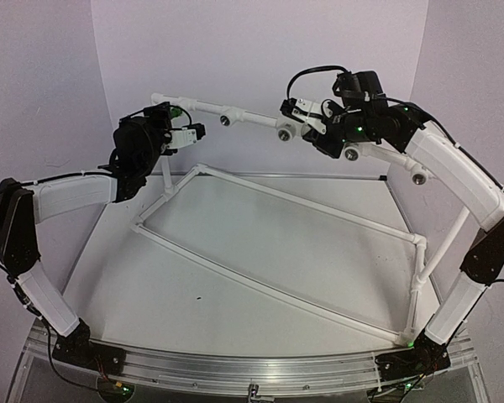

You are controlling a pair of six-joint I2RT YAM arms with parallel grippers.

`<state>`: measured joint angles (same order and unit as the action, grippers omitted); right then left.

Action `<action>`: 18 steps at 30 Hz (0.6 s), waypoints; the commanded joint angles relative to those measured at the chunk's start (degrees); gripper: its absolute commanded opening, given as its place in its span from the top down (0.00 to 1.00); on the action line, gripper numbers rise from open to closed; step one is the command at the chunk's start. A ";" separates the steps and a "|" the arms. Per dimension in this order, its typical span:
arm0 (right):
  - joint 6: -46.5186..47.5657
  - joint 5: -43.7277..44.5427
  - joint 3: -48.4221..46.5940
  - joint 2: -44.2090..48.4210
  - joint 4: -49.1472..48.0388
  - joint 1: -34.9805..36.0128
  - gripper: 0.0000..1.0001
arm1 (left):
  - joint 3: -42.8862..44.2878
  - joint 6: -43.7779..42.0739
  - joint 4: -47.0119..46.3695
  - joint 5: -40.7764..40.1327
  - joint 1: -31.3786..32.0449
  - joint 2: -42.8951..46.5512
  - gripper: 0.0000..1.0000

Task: Install the water faucets

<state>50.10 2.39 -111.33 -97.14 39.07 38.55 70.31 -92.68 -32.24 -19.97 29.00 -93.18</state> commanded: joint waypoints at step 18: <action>-7.72 -7.70 -1.12 0.38 9.93 4.62 1.00 | -9.31 10.15 12.18 0.35 7.10 16.40 0.00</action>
<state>49.32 -1.31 -111.71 -96.62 41.00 41.67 60.97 -84.95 -22.11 -18.37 34.18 -80.00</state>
